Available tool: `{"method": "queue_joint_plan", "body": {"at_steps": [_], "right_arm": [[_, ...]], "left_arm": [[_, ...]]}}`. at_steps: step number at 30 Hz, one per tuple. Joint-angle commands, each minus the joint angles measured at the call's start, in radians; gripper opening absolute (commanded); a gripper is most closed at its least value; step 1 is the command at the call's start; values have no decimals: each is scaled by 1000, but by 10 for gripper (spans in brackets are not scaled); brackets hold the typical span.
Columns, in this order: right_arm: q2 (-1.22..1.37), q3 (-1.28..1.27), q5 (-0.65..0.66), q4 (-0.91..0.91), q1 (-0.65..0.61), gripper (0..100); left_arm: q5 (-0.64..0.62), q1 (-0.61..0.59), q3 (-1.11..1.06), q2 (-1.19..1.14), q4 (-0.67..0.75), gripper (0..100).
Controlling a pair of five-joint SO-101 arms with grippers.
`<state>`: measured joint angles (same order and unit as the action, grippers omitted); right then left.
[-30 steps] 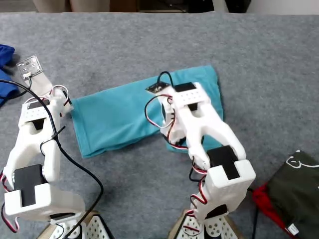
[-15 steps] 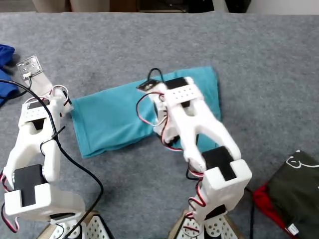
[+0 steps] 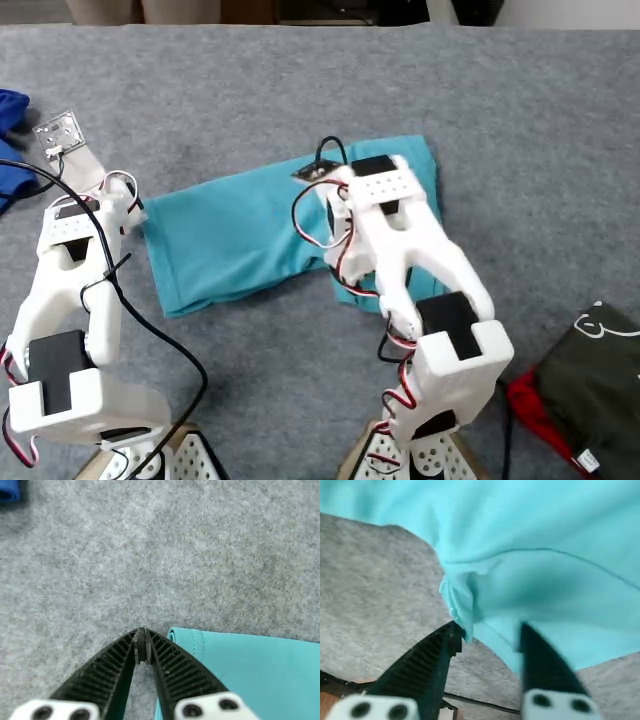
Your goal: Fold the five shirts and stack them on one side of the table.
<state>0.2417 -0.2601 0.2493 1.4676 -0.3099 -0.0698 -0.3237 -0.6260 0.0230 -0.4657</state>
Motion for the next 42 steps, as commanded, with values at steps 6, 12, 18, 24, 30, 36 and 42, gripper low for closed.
{"method": "queue_joint_plan", "body": {"at_steps": [6,12,18,24,30,36,42], "right_arm": [[-186,56,18,-3,51,163],[-150,174,23,-18,131,23],[24,193,25,-107,196,22],[177,268,95,-227,275,22],[255,366,157,-187,292,22],[257,398,178,-160,298,22],[176,397,183,-55,294,22]], "left_arm": [[-3,-2,38,5,15,20],[-3,-2,38,5,12,20],[-3,-2,37,5,11,20],[0,14,37,4,11,20],[124,63,144,-157,-9,19],[60,9,494,-383,-331,19],[43,-5,506,-383,-364,19]]}}
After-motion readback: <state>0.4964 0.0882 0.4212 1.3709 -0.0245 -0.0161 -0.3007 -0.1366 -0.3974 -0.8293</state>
